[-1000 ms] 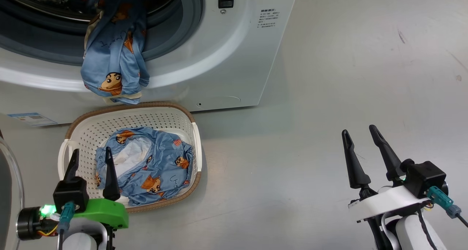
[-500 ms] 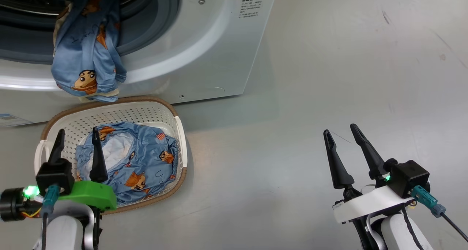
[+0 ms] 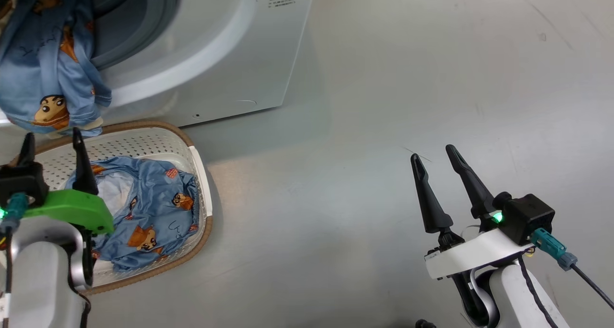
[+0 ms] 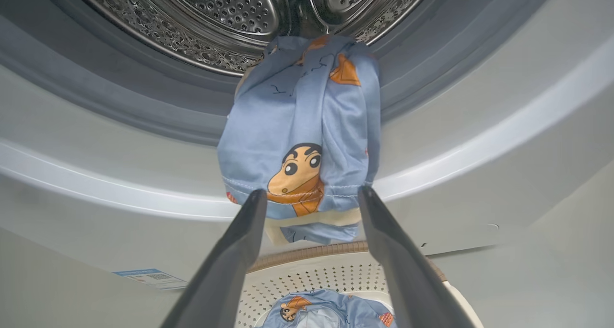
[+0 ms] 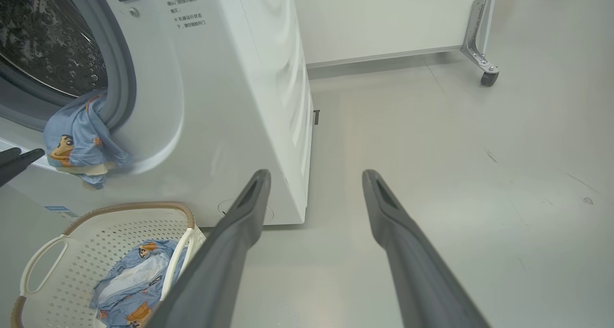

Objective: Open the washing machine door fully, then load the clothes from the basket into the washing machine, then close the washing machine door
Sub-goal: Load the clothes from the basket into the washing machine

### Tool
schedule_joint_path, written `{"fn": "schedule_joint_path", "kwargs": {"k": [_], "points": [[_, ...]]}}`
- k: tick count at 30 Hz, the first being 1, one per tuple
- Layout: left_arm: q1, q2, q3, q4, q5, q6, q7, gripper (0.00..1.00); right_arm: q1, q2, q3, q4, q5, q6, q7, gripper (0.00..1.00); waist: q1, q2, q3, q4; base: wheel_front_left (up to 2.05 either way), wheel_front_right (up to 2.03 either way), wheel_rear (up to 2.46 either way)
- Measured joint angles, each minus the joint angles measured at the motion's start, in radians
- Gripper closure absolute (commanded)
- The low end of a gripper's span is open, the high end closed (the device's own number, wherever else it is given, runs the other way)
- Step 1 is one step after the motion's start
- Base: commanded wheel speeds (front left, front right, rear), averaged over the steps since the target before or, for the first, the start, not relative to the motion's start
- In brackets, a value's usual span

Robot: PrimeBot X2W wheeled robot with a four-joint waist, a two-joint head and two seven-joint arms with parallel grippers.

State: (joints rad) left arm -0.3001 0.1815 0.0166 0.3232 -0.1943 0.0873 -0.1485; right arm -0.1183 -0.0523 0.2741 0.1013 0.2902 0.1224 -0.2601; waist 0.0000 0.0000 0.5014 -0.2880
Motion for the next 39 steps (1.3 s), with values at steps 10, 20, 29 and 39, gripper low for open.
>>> {"fn": "schedule_joint_path", "kwargs": {"k": [10, 20, 29, 39], "points": [[-0.087, 0.027, 0.041, 0.049, -0.041, 0.0, 0.035, 0.0, -0.015, 0.007, 0.005, 0.0, 0.01, 0.0, 0.0, 0.0, 0.0, 0.0, 0.051, -0.06, 0.0, 0.0, 0.0], [-0.189, 0.045, 0.077, 0.098, -0.08, -0.005, 0.052, 0.0, -0.026, 0.01, 0.002, -0.004, 0.011, 0.0, 0.0, 0.0, 0.0001, 0.0, 0.115, -0.1, 0.0, 0.0, 0.0], [-0.248, 0.039, 0.096, 0.137, -0.103, -0.007, 0.019, 0.87, -0.048, 0.012, 0.014, -0.005, 0.016, 0.0, 0.0, 0.0, 0.0, 0.0, 0.146, -0.098, 0.0, 0.0, 0.0], [-0.284, 0.017, 0.083, 0.206, -0.105, -0.009, -0.02, 1.0, -0.057, 0.012, 0.001, -0.002, 0.017, 0.0, 0.0, 0.0, 0.0001, 0.0, 0.14, -0.064, 0.0, 0.0, 0.0]]}}
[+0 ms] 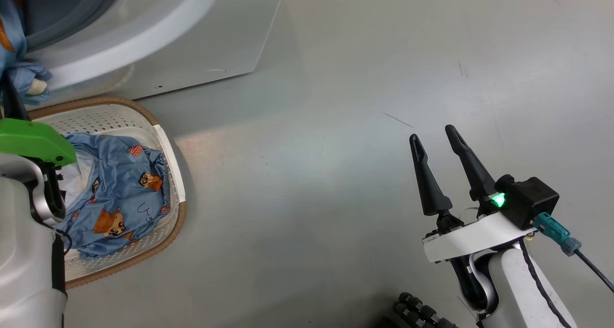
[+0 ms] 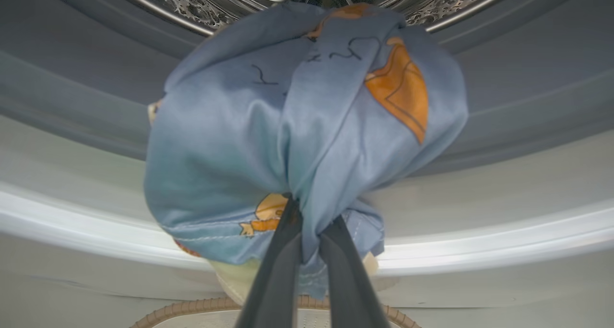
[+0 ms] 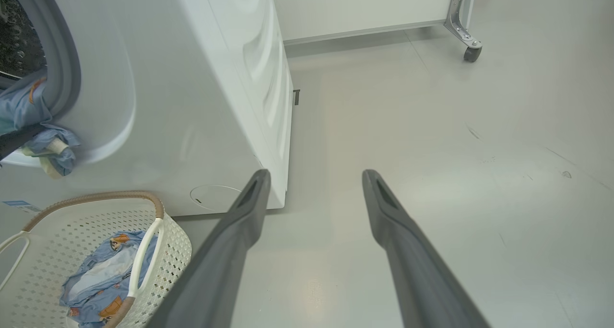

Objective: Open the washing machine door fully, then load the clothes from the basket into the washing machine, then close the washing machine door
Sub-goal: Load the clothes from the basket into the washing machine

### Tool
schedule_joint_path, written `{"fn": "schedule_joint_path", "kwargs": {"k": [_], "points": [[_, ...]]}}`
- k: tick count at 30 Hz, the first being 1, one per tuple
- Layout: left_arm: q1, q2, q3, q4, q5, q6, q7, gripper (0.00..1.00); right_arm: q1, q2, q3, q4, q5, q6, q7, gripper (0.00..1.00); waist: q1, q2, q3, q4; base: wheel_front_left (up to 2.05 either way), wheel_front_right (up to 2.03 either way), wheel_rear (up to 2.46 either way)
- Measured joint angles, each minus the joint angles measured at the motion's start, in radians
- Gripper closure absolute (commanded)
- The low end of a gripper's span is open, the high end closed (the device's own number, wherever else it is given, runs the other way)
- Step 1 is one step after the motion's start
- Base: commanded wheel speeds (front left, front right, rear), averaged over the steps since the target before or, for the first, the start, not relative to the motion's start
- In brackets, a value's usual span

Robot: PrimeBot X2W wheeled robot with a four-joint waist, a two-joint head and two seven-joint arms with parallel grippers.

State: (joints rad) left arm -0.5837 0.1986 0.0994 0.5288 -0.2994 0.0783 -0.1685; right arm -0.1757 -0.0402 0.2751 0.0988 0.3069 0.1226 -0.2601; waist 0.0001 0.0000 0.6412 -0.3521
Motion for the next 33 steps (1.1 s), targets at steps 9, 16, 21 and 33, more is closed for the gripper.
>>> {"fn": "schedule_joint_path", "kwargs": {"k": [9, 16, 21, 33], "points": [[0.007, -0.024, -0.023, 0.008, 0.0, -0.006, 0.01, 1.0, 0.001, 0.0, -0.019, 0.01, 0.0, 0.0, 0.0, 0.0, 0.0, 0.0, -0.023, 0.035, 0.0, 0.0, 0.0], [0.007, -0.026, -0.054, -0.063, 0.019, -0.008, 0.019, 1.0, 0.002, -0.001, -0.012, 0.021, -0.001, 0.0, 0.0, 0.0, -0.0001, 0.0, -0.05, 0.069, 0.0, 0.0, 0.0], [-0.013, -0.027, -0.081, -0.133, 0.029, -0.009, 0.039, 1.0, 0.006, -0.001, 0.009, 0.029, -0.001, 0.0, 0.0, 0.0, -0.0001, 0.0, -0.075, 0.08, 0.0, 0.0, 0.0], [-0.158, 0.001, -0.085, -0.124, 0.053, -0.008, 0.115, 1.0, 0.044, -0.002, 0.098, 0.049, 0.007, 0.0, 0.0, 0.0, -0.0001, 0.0, -0.11, 0.049, 0.0, 0.0, 0.0]]}}
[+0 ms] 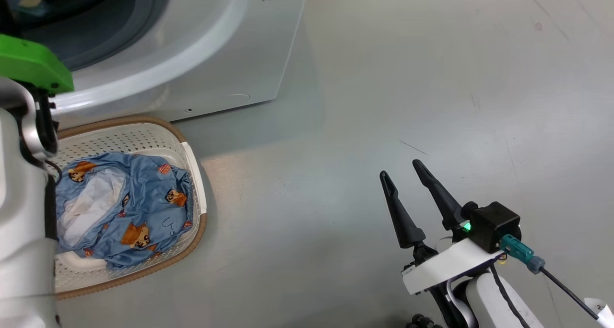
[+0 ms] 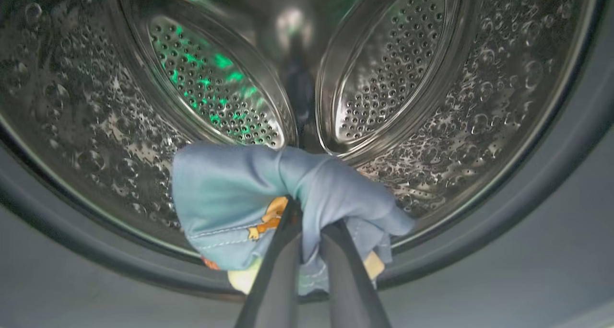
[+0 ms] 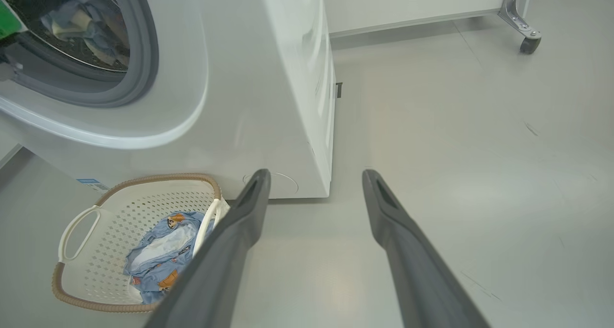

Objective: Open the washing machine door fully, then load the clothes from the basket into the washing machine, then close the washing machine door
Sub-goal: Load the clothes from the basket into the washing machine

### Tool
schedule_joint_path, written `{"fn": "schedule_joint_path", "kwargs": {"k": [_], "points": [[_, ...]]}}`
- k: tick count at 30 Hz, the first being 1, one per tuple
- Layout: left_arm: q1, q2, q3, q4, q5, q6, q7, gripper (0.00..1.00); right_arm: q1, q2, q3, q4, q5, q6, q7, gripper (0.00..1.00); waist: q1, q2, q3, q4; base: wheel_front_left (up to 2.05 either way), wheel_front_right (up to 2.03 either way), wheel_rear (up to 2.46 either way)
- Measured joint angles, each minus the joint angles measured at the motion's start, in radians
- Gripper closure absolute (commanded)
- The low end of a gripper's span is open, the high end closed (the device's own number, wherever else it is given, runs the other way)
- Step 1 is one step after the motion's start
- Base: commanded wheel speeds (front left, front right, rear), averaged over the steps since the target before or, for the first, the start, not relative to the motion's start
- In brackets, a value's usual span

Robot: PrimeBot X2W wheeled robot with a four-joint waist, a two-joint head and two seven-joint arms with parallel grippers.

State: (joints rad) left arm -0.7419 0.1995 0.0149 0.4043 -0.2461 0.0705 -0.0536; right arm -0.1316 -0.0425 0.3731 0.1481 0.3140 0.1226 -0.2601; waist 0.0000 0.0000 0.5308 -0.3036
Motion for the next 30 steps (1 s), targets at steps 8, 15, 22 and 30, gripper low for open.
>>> {"fn": "schedule_joint_path", "kwargs": {"k": [8, 15, 22, 30], "points": [[-0.151, 0.075, -0.011, 0.087, 0.051, 0.0, 0.05, 1.0, 0.017, 0.0, 0.029, 0.004, 0.0, 0.0, 0.0, 0.0, 0.0, 0.0, 0.03, -0.032, 0.0, 0.0, 0.0], [-0.269, 0.145, -0.01, 0.153, 0.101, 0.001, 0.062, 1.0, 0.019, 0.001, 0.032, 0.005, 0.011, 0.0, 0.0, 0.0, 0.0, 0.0, 0.075, -0.065, 0.0, 0.0, 0.0], [-0.348, 0.184, -0.023, 0.233, 0.139, 0.001, 0.08, 1.0, 0.037, 0.002, 0.048, 0.005, 0.021, 0.0, 0.0, 0.0, 0.0, 0.0, 0.105, -0.105, 0.0, 0.0, 0.0], [-0.428, 0.232, -0.055, 0.293, 0.171, -0.002, 0.111, 1.0, 0.056, 0.003, 0.05, 0.004, 0.033, 0.0, 0.0, 0.0, 0.0, 0.0, 0.13, -0.135, 0.0, 0.0, 0.0]]}}
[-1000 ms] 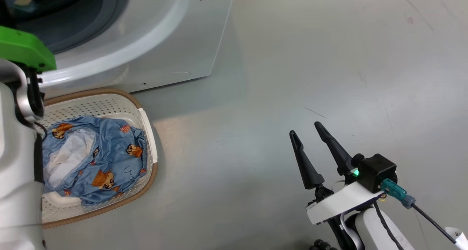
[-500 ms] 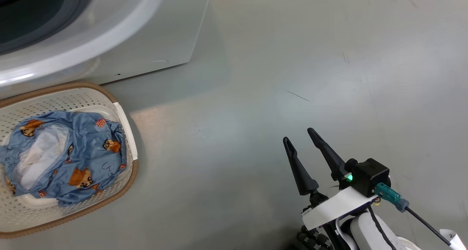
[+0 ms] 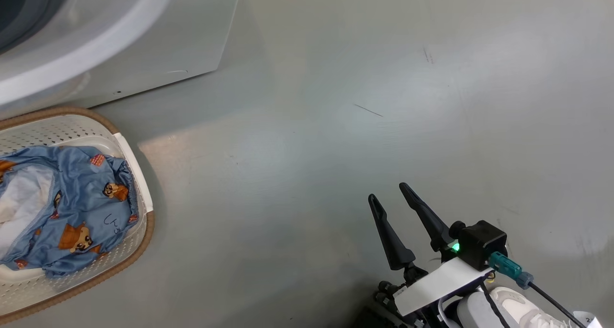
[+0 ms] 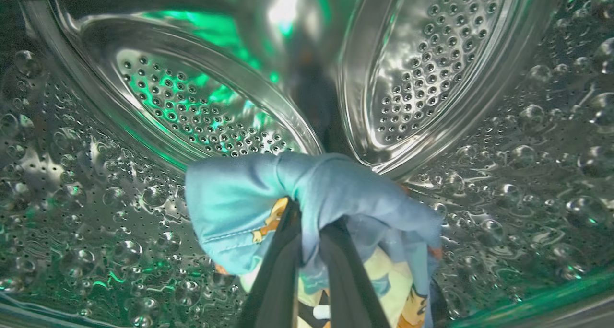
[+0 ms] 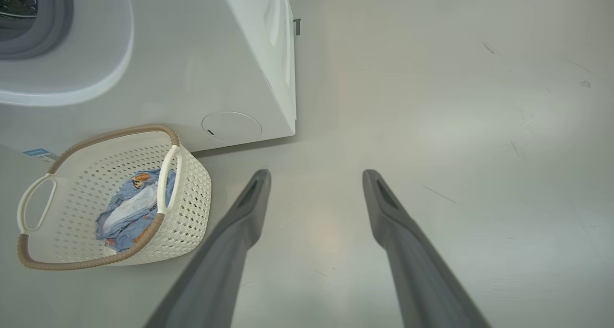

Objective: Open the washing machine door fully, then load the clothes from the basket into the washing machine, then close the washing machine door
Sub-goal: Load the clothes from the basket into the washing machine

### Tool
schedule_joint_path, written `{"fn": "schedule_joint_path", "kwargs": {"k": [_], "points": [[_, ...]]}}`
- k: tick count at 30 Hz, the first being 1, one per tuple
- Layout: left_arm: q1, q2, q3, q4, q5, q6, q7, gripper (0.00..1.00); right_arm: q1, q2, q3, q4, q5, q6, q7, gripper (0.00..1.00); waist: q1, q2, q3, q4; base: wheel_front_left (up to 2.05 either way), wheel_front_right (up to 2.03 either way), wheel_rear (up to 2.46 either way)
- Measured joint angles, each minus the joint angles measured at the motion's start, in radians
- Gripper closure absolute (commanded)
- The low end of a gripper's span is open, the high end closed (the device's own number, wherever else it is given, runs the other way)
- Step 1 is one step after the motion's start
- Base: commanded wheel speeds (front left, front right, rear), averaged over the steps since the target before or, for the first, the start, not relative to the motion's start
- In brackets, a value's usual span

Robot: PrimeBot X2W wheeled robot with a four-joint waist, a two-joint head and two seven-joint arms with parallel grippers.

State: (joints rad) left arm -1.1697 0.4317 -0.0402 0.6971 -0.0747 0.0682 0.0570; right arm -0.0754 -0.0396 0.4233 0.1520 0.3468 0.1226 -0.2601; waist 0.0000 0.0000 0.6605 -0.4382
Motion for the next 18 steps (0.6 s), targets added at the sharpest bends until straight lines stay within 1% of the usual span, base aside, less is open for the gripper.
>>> {"fn": "schedule_joint_path", "kwargs": {"k": [3, 4, 5, 6, 7, 8, 9, 10, 13, 18], "points": [[-0.045, 0.023, -0.011, 0.026, 0.021, -0.007, 0.022, 1.0, 0.003, 0.001, -0.002, -0.001, 0.013, 0.0, 0.0, 0.0, 0.0, 0.0, 0.014, -0.008, 0.0, 0.0, 0.0], [-0.05, 0.026, -0.014, 0.043, 0.026, -0.007, 0.025, 0.91, 0.003, 0.001, -0.003, -0.001, 0.017, 0.0, 0.0, 0.0, 0.0, 0.0, 0.016, -0.011, 0.0, 0.0, 0.0], [-0.05, 0.027, -0.021, 0.058, 0.031, -0.008, 0.034, 0.77, 0.003, 0.001, -0.003, -0.001, 0.02, 0.0, 0.0, 0.0, 0.0, 0.0, 0.018, -0.014, 0.0, 0.0, 0.0], [-0.05, 0.026, -0.027, 0.074, 0.036, -0.01, 0.04, 0.59, 0.003, 0.001, -0.002, -0.001, 0.022, 0.0, 0.0, 0.0, 0.0, 0.0, 0.019, -0.016, 0.0, 0.0, 0.0], [-0.05, 0.026, -0.03, 0.09, 0.042, -0.012, 0.044, 0.46, 0.003, 0.001, 0.001, 0.0, 0.022, 0.0, 0.0, 0.0, 0.0, 0.0, 0.018, -0.019, 0.0, 0.0, 0.0], [-0.05, 0.027, -0.035, 0.107, 0.049, -0.016, 0.058, 0.09, 0.003, 0.001, 0.004, 0.0, 0.025, 0.0, 0.0, 0.0, 0.0, 0.0, 0.016, -0.021, 0.0, 0.0, 0.0], [-0.05, 0.028, -0.035, 0.125, 0.049, -0.018, 0.08, 0.0, 0.003, 0.002, 0.005, 0.0, 0.029, 0.0, 0.0, 0.0, 0.0, 0.0, 0.014, -0.023, 0.0, 0.0, 0.0], [-0.05, 0.028, -0.037, 0.14, 0.048, -0.024, 0.096, 0.0, 0.004, 0.002, 0.003, -0.001, 0.031, 0.0, 0.0, 0.0, 0.0, 0.0, 0.012, -0.025, 0.0, 0.0, 0.0], [-0.061, 0.021, -0.046, 0.175, 0.05, -0.023, 0.142, 0.0, 0.007, 0.003, -0.01, -0.002, 0.031, 0.0, 0.0, 0.0, 0.0, 0.0001, 0.006, -0.028, 0.0, 0.0, 0.0], [-0.073, -0.027, -0.047, 0.212, 0.046, -0.015, 0.167, 0.0, 0.024, 0.003, -0.03, 0.002, 0.031, 0.0, 0.0, 0.0, 0.0, 0.0, -0.004, -0.017, 0.0, 0.0, 0.0]]}}
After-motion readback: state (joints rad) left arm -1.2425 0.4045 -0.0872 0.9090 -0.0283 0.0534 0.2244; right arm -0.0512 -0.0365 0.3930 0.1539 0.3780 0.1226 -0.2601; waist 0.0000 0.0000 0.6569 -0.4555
